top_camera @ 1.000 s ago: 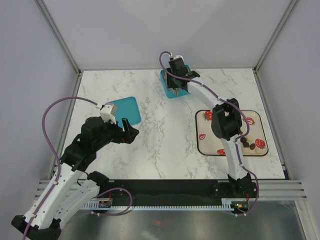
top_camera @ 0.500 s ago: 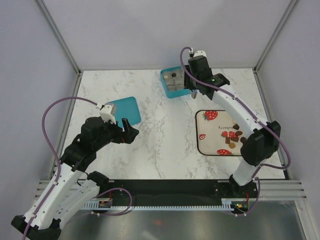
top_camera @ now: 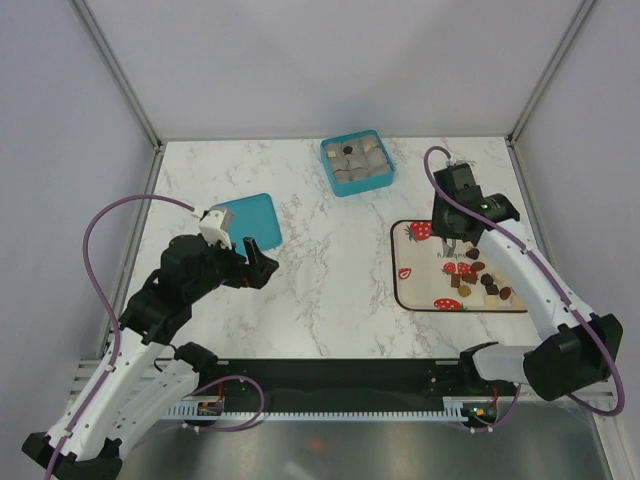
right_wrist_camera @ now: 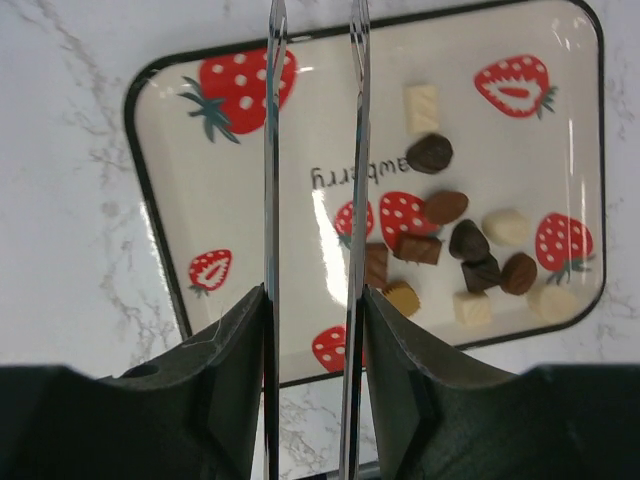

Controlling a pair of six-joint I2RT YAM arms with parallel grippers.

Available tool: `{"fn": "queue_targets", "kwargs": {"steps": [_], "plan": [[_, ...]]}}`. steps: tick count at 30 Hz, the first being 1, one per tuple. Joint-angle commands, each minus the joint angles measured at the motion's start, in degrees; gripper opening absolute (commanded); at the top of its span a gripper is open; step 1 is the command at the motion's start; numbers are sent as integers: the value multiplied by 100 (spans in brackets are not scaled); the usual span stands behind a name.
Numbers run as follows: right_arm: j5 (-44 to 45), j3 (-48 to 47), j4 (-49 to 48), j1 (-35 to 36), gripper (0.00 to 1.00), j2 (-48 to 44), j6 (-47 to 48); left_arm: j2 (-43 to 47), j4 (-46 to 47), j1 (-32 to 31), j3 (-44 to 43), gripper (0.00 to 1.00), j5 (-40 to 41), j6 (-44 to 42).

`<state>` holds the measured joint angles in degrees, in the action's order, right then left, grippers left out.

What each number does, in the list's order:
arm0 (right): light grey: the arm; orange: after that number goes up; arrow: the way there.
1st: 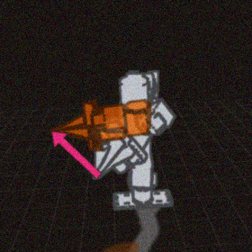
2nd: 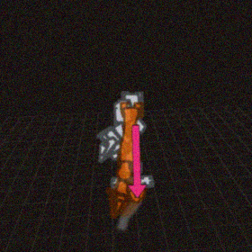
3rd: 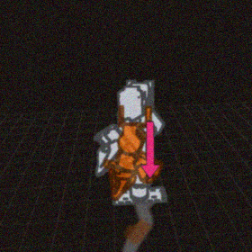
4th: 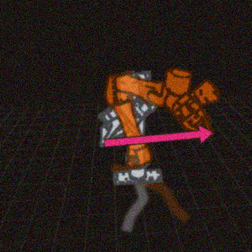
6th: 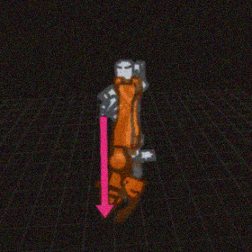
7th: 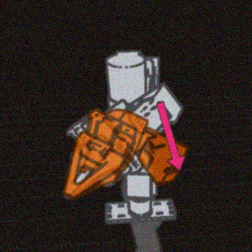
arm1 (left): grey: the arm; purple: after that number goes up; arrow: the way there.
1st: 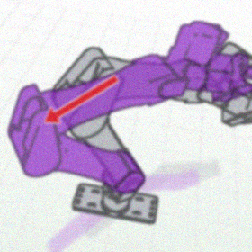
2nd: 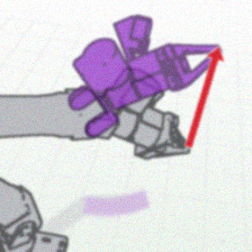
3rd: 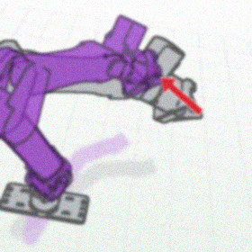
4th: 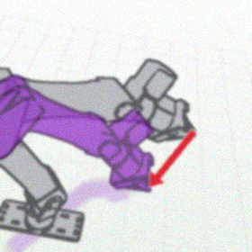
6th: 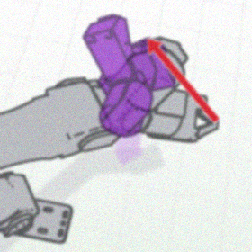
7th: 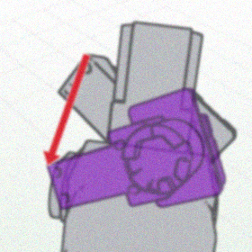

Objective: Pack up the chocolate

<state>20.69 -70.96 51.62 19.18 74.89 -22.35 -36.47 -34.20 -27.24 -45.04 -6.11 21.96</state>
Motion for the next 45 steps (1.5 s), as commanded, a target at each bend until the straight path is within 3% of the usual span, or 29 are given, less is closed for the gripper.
{"fn": "queue_targets", "kwargs": {"steps": [1,15,33,45], "plan": [[-3,362,244,-405,48,-474,-42,35,97,-9,-14,99,-180,-209],[-767,1163,-46,-1785,49,-643,275,43,124,-9,-5,99,-224,-209],[-1286,1330,-319,-1883,48,-388,459,34,115,-9,-5,99,-189,-209],[-1146,1269,-354,-1883,46,-212,345,26,115,-9,-5,99,-180,-209]]}}
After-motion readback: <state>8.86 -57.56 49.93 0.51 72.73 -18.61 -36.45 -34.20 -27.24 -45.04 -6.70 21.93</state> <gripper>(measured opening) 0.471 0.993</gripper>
